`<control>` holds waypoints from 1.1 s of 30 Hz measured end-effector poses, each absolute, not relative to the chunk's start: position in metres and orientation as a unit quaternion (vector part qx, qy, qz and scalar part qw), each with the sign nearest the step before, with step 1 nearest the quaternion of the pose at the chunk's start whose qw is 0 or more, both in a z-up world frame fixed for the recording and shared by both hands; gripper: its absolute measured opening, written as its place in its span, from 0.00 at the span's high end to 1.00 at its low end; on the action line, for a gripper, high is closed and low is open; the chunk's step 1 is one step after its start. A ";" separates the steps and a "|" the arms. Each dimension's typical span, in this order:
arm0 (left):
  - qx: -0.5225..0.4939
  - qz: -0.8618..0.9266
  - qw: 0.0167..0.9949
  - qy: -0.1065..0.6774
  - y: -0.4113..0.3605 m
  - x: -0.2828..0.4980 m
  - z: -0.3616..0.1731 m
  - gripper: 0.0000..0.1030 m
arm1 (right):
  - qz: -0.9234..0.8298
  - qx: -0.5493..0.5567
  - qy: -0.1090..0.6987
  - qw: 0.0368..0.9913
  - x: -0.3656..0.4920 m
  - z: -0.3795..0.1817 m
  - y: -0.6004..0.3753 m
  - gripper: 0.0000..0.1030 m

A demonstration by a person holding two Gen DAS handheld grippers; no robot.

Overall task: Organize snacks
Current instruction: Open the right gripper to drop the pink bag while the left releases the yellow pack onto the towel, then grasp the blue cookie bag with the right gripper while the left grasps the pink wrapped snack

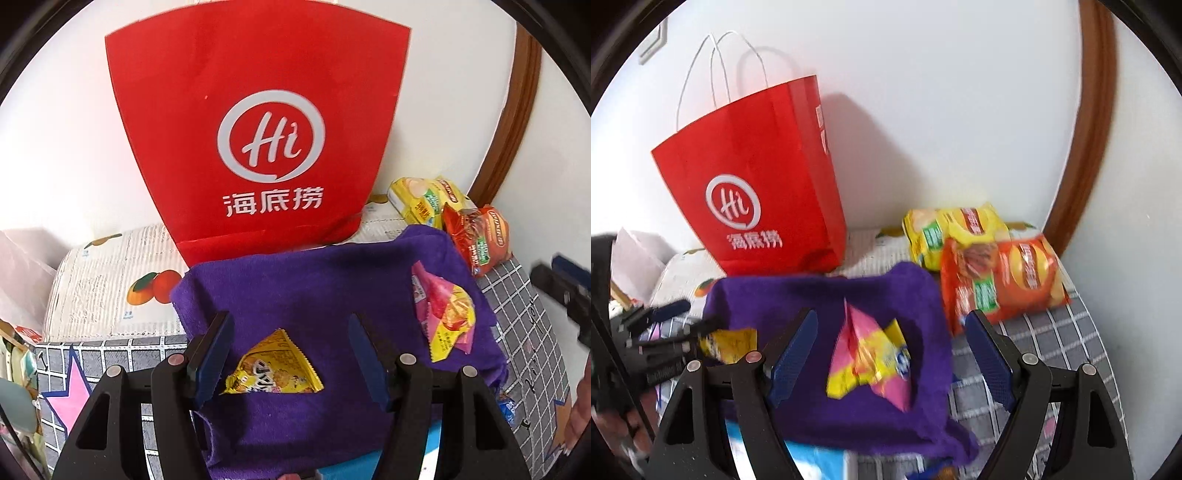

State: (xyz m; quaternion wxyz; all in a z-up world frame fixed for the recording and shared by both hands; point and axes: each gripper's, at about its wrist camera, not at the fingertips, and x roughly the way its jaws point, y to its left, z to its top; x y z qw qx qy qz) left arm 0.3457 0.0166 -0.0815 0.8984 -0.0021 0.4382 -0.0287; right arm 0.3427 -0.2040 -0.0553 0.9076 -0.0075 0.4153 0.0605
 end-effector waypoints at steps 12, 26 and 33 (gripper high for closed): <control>0.010 -0.050 0.913 0.404 -0.008 0.305 -0.043 0.40 | 0.034 -0.007 0.469 0.882 0.255 -0.113 -0.258 0.22; 0.018 -0.015 0.911 0.412 0.036 0.237 -0.050 0.38 | 0.039 0.015 0.503 0.863 0.245 -0.190 -0.266 0.24; -0.003 0.003 0.900 0.435 0.062 0.218 -0.074 0.38 | 0.059 0.005 0.482 0.874 0.246 -0.192 -0.256 0.48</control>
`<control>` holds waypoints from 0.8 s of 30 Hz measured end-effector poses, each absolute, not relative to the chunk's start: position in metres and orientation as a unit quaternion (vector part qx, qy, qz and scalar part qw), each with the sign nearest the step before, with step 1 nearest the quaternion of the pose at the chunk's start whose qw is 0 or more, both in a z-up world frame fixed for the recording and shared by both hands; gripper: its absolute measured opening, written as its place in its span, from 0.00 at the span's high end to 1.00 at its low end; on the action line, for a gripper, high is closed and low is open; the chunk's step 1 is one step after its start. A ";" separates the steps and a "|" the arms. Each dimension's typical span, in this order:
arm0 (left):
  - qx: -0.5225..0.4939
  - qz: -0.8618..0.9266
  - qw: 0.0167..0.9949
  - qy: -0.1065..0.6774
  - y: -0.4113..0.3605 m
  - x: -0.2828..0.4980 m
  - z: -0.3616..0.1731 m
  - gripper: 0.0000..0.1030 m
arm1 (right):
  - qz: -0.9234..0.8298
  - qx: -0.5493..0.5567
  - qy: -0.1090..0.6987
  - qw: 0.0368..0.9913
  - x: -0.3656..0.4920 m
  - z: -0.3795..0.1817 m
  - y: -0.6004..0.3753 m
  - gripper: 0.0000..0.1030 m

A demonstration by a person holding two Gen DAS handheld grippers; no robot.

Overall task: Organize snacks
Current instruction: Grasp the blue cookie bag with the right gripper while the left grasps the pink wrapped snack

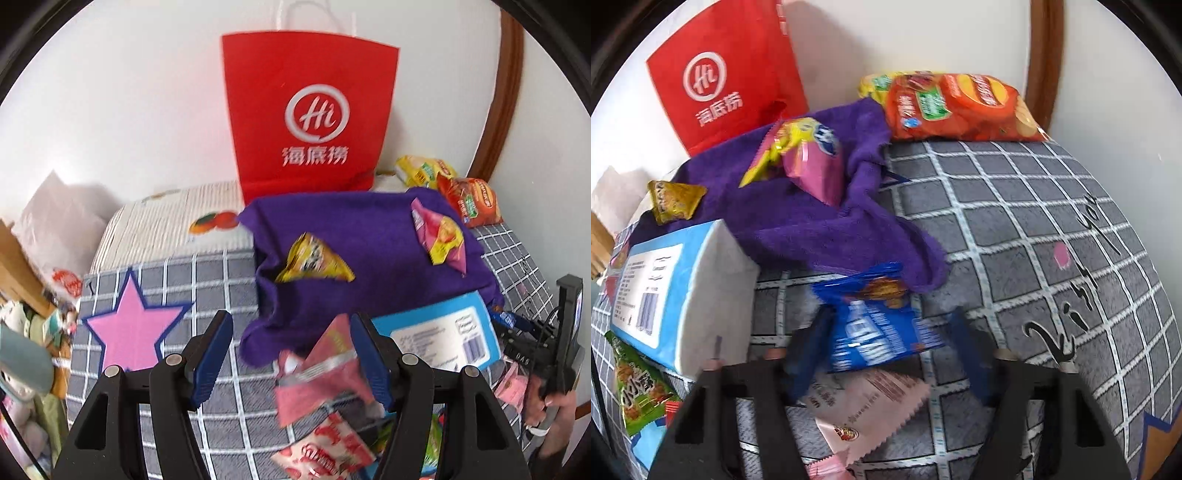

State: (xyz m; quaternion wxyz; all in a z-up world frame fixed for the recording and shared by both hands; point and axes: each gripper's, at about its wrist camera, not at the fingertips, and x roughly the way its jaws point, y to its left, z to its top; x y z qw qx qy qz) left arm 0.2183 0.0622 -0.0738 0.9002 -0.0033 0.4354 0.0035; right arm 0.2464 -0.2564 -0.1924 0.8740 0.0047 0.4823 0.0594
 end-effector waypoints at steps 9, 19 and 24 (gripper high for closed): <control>-0.030 -0.015 0.892 0.451 0.071 0.201 -0.096 0.38 | 0.071 0.012 0.457 0.887 0.215 -0.166 -0.245 0.48; -0.073 -0.042 0.873 0.481 0.065 0.215 -0.126 0.32 | 0.090 0.028 0.447 0.889 0.174 -0.151 -0.236 0.48; -0.093 -0.051 0.858 0.502 0.066 0.226 -0.145 0.32 | 0.080 0.013 0.438 0.895 0.168 -0.146 -0.233 0.48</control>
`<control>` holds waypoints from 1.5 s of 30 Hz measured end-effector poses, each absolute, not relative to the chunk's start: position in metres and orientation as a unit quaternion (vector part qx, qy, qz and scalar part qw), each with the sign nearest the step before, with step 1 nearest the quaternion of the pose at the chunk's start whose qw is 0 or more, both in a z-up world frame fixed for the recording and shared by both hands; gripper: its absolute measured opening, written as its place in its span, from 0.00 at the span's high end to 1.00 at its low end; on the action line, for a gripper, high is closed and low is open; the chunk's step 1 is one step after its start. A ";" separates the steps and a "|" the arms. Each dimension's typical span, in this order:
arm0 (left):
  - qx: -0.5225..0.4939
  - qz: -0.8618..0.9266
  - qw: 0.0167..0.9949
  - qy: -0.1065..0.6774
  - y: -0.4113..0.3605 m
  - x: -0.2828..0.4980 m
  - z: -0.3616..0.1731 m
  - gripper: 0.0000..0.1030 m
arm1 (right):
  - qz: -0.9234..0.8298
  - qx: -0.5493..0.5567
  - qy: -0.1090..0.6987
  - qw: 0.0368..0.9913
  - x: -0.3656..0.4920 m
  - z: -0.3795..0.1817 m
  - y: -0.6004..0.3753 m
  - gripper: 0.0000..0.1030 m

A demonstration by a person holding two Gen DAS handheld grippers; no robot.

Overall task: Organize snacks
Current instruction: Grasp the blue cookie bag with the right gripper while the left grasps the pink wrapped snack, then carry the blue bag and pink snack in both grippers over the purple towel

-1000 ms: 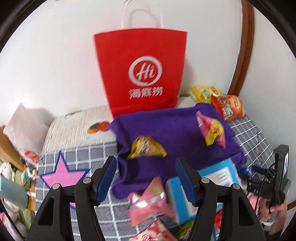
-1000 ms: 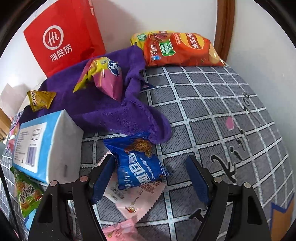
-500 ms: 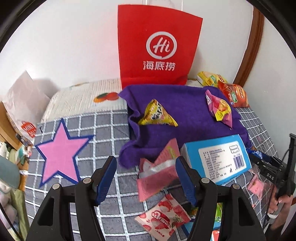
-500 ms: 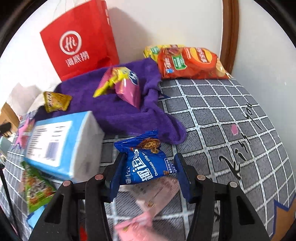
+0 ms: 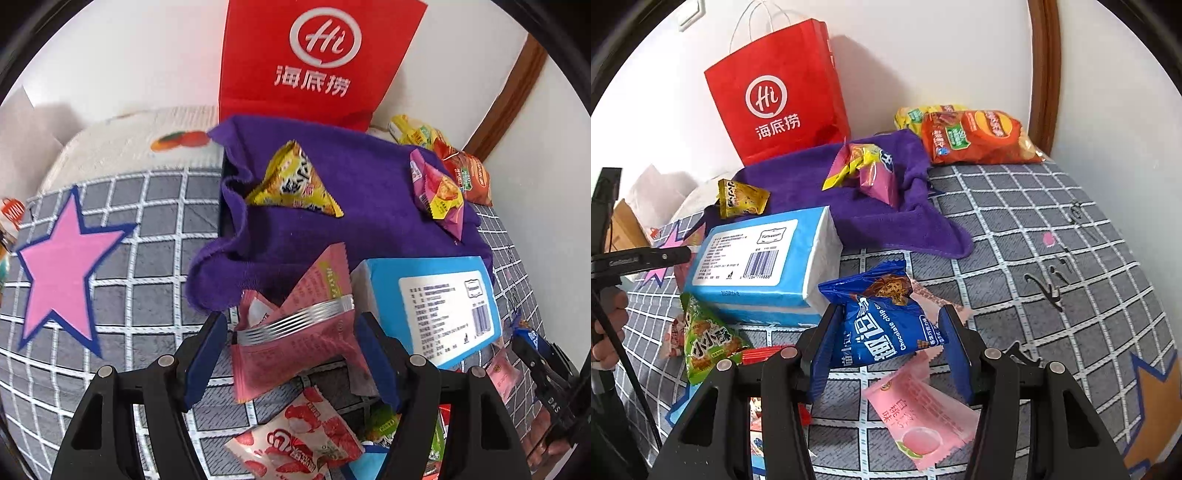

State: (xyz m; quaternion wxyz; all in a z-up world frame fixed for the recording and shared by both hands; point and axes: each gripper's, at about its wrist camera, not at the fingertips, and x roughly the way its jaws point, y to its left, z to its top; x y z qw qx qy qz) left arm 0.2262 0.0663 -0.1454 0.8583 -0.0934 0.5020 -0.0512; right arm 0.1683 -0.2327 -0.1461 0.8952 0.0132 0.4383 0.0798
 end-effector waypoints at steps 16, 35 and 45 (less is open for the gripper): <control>-0.108 -0.067 0.865 0.486 0.073 0.226 -0.148 0.51 | 0.113 -0.007 0.436 0.893 0.167 -0.141 -0.198 0.48; -0.086 -0.051 0.907 0.408 0.081 0.199 -0.056 0.51 | 0.125 -0.032 0.350 0.928 0.189 -0.039 -0.159 0.48; -0.072 -0.024 0.922 0.378 0.077 0.230 -0.018 0.51 | 0.142 -0.037 0.339 0.929 0.245 -0.015 -0.126 0.48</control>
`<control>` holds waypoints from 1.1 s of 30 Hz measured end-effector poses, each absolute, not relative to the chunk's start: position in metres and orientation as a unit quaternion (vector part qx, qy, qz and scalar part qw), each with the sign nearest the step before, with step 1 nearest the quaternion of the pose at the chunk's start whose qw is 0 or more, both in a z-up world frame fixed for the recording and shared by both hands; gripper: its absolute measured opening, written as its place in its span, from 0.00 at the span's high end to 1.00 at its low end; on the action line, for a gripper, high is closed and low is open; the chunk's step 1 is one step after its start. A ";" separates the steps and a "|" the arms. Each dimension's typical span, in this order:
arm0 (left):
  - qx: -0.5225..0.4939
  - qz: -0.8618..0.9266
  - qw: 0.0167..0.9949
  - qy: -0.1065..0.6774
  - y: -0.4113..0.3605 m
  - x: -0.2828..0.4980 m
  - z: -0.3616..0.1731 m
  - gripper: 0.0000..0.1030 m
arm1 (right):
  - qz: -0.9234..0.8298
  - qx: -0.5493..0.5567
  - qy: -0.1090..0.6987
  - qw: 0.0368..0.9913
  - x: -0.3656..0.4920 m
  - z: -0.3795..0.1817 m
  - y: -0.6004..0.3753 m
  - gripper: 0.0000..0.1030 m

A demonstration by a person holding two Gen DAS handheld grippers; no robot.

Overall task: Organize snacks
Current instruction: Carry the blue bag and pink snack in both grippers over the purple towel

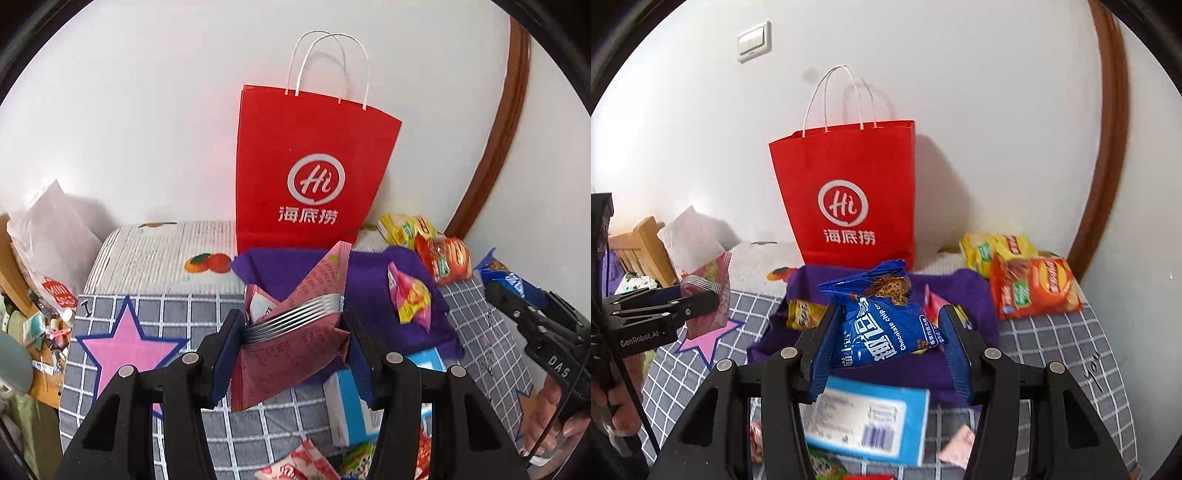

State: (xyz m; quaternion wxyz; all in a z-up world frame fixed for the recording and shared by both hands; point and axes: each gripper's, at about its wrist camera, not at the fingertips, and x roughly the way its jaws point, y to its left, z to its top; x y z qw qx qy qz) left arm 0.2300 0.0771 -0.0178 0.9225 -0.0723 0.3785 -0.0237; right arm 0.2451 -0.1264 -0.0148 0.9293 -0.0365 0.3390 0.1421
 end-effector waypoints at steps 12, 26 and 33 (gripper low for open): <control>-0.066 -0.007 0.921 0.383 0.064 0.293 -0.018 0.50 | 0.161 -0.032 0.358 0.919 0.315 -0.025 -0.102 0.48; -0.069 -0.005 0.908 0.414 0.047 0.353 -0.053 0.50 | 0.164 -0.055 0.389 0.905 0.354 -0.065 -0.106 0.48; -0.090 -0.015 0.891 0.446 0.057 0.369 -0.083 0.50 | 0.198 -0.057 0.431 0.879 0.359 -0.083 -0.120 0.48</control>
